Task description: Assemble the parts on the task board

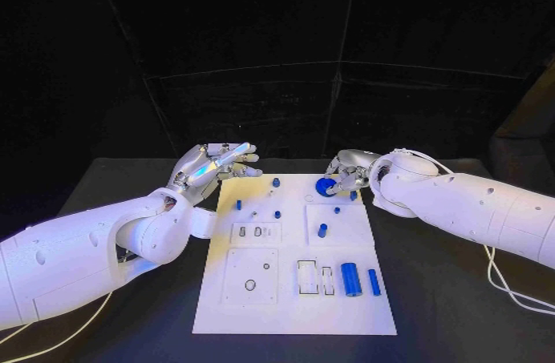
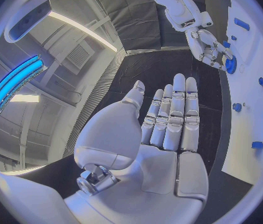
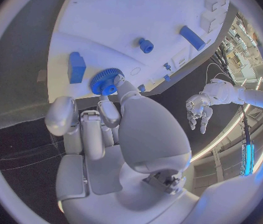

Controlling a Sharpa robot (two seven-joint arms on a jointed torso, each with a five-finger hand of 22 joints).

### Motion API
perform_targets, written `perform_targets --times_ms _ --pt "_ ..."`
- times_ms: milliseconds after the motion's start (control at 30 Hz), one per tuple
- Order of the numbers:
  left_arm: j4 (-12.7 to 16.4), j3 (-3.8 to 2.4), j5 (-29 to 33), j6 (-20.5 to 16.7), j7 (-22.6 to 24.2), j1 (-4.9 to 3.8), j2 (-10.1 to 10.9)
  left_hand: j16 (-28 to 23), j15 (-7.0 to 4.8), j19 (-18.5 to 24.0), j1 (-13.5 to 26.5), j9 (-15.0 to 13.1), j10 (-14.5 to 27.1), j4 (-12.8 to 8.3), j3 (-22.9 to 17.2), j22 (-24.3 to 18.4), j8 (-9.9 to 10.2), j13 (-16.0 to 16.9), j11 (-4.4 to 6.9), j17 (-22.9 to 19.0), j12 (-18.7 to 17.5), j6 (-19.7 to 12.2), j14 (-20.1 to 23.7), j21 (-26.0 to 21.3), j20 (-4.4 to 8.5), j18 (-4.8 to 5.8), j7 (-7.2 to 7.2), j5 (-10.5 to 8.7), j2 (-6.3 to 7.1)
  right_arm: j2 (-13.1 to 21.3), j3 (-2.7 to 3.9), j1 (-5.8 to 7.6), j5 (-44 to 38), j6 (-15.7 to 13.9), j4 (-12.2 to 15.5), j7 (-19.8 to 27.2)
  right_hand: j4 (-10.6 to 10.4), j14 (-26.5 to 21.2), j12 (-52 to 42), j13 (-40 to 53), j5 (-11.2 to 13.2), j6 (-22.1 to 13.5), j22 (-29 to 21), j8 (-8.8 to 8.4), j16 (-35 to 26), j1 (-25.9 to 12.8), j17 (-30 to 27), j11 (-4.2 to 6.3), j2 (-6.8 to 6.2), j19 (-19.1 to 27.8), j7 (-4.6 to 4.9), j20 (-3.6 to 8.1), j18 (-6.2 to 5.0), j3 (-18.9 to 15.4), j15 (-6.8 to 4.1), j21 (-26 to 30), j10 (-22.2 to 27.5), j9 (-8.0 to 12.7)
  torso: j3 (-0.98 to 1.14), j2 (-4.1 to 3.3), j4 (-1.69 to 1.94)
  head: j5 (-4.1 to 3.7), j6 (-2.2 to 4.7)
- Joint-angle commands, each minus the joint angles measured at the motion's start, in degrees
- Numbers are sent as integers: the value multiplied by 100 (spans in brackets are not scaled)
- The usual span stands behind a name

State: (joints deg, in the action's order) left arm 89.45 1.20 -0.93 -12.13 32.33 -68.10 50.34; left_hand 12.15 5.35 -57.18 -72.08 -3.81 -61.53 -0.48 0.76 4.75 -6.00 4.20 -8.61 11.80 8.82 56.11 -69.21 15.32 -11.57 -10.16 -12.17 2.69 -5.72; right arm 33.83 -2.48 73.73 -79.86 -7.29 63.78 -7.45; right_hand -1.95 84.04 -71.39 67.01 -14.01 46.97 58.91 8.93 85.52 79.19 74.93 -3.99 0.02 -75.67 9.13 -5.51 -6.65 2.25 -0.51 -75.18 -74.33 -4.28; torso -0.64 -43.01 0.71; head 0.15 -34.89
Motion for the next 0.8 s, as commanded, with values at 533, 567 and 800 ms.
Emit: perform_targets --times_ms 533,567,800 --pt "-20 -1 2 113 36 -8 -13 -44 22 -10 13 4 21 -35 -18 -13 30 -7 -26 16 -34 9 24 -33 -48 -40 -27 38 -67 -54 -4 2 -345 28 -47 -49 214 427 -142 177 216 595 93 265 45 265 710 18 179 -50 -8 -5 91 545 -3 -93 -135 -57 1 1 0 8 -35" --pt "-19 -1 2 112 36 -8 -11 -44 22 -10 13 4 21 -35 -18 -13 30 -7 -26 16 -34 9 24 -33 -48 -40 -27 38 -67 -52 -5 2 -351 -12 -36 -43 222 427 -157 197 237 684 101 289 47 258 715 33 213 -51 -31 2 91 621 -15 -100 -150 -61 0 3 -2 9 -36" --pt "-16 -1 2 114 35 -8 -4 -44 22 -10 13 4 21 -35 -18 -13 30 -7 -26 16 -34 9 24 -33 -48 -40 -27 38 -67 -18 -5 -1 -394 -603 194 42 216 432 -238 302 264 912 166 312 57 139 736 96 251 -77 -110 44 101 829 -65 -140 -237 -57 4 2 -3 12 -32"
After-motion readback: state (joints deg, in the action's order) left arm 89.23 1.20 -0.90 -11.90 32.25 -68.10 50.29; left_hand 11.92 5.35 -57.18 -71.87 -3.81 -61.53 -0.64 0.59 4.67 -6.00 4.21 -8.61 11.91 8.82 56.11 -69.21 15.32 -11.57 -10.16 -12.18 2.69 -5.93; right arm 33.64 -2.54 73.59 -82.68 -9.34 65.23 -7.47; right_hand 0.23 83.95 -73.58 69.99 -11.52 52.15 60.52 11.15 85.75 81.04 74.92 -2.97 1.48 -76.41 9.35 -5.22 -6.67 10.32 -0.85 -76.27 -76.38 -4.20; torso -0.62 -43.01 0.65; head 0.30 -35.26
